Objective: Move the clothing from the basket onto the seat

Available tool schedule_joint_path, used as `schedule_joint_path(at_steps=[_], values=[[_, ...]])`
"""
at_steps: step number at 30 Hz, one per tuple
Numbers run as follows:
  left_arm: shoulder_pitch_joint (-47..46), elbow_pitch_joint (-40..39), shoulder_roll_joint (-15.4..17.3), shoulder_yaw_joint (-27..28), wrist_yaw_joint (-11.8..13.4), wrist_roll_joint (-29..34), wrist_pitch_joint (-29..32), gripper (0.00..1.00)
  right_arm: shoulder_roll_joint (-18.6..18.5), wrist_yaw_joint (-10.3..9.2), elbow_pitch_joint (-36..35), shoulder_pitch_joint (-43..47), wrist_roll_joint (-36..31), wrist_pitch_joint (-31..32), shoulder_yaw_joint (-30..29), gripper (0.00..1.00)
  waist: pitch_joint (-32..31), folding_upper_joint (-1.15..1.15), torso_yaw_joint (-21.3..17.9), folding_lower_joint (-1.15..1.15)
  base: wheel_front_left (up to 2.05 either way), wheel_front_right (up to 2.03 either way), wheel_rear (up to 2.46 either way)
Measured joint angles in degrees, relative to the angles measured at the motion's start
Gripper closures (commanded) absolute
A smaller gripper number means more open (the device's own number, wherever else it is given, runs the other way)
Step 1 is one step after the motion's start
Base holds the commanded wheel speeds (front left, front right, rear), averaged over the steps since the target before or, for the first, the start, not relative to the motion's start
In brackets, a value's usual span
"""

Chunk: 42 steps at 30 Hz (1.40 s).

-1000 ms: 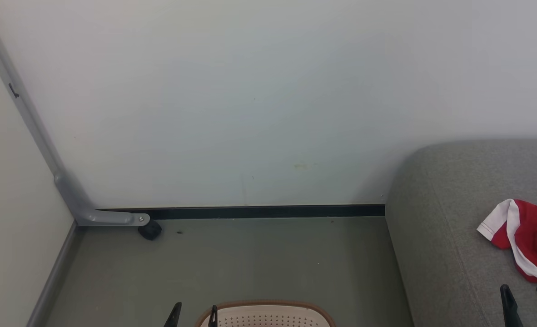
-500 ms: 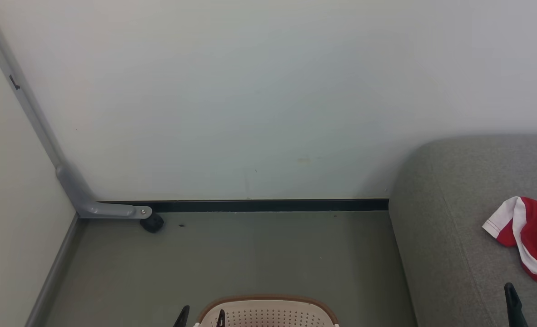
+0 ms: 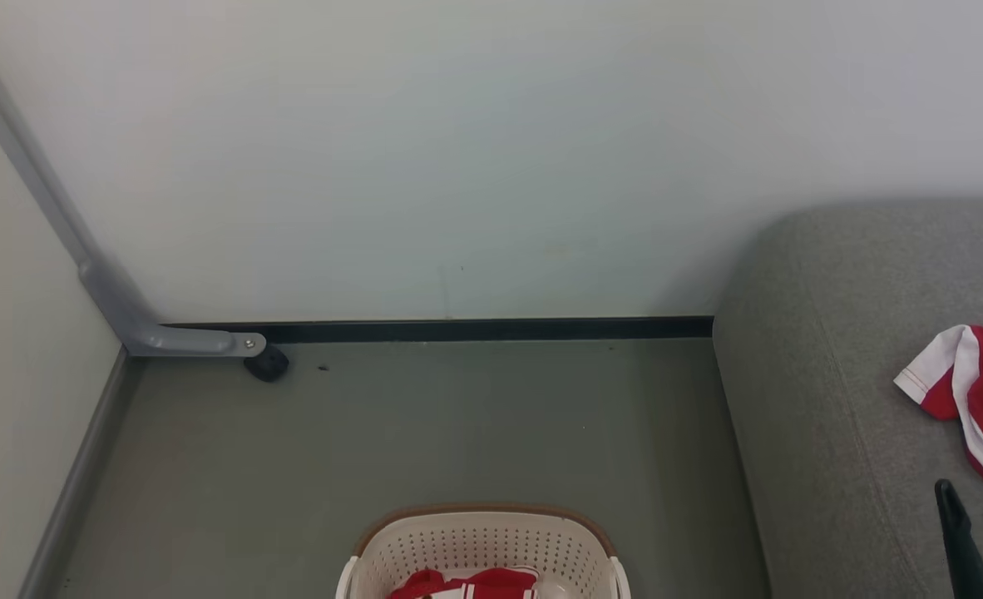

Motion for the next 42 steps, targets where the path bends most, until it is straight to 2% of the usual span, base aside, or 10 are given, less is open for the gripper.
schedule_joint_path(at_steps=[10,15,20,33,42], values=[[-10.60,9.72,-0.10,-7.60,0.00,-7.80,2.01,0.00,-3.57,3.83,-4.37,-2.60,0.89,-0.01,-4.58,0.00,6.95,0.00,-1.38,0.00,0.00,0.00,0.00],[-14.49,14.94,-0.16,-8.27,0.00,-9.55,3.09,0.00,-4.26,5.84,-6.69,-4.05,2.22,-0.02,-6.65,0.00,10.91,0.00,-2.53,0.01,0.00,0.00,0.00],[-17.25,19.76,-0.22,-6.98,0.00,-14.82,3.50,0.00,-4.52,7.87,-9.22,-5.42,3.64,-0.09,-8.82,0.00,15.01,0.00,-3.93,0.01,0.00,0.00,0.00],[-25.69,30.43,-0.56,-5.59,0.00,-25.03,-0.81,0.00,-5.21,10.82,-11.37,-9.21,8.13,-0.10,-15.72,0.00,25.93,0.01,-8.02,0.01,0.00,0.00,0.00],[-33.94,37.24,-0.68,-4.63,0.00,-30.36,-5.05,0.00,-5.59,11.33,-13.16,-12.41,11.37,-0.25,-19.24,0.00,33.70,0.01,-10.72,0.01,0.00,0.00,0.00]])
